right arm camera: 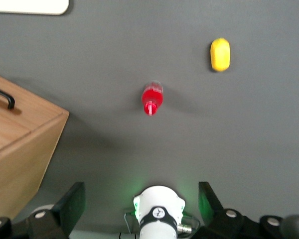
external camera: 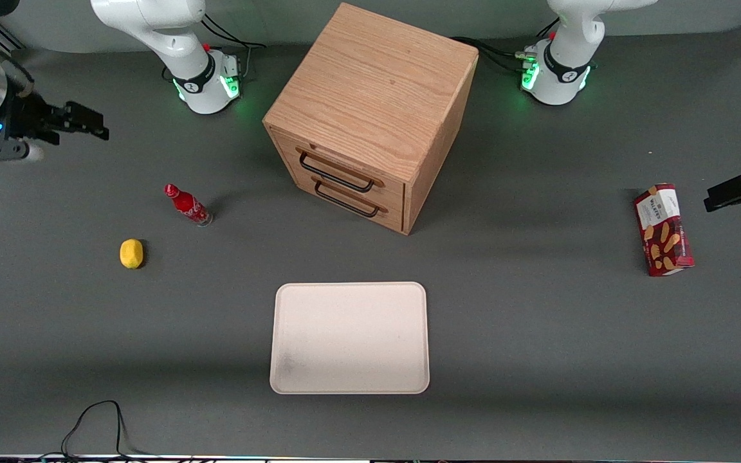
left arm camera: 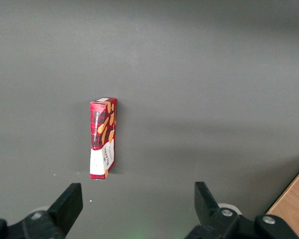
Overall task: Place coke bottle on tray
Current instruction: 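Lower the open right gripper over the red Coca-Cola bottle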
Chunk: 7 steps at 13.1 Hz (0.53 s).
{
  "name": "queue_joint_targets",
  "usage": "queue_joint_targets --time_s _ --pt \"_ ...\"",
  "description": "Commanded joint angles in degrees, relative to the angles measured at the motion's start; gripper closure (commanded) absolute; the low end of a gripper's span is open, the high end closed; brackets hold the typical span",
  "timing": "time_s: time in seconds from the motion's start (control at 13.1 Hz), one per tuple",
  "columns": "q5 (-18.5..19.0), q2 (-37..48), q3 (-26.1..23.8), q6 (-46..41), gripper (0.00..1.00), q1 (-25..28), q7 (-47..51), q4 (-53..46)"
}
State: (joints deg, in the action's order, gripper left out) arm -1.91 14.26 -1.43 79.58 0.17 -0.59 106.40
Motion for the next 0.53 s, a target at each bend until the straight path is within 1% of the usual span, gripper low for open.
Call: queue_joint_targets --time_s 0.0,0.15,0.46 --pt "1.1 8.4 -0.6 3.1 0.0 0.4 1.3 9.6" --pt "1.1 9.9 -0.6 3.7 0.0 0.4 1.3 11.6" --pt "1.1 9.4 -0.6 4.2 0.0 0.4 1.3 11.6"
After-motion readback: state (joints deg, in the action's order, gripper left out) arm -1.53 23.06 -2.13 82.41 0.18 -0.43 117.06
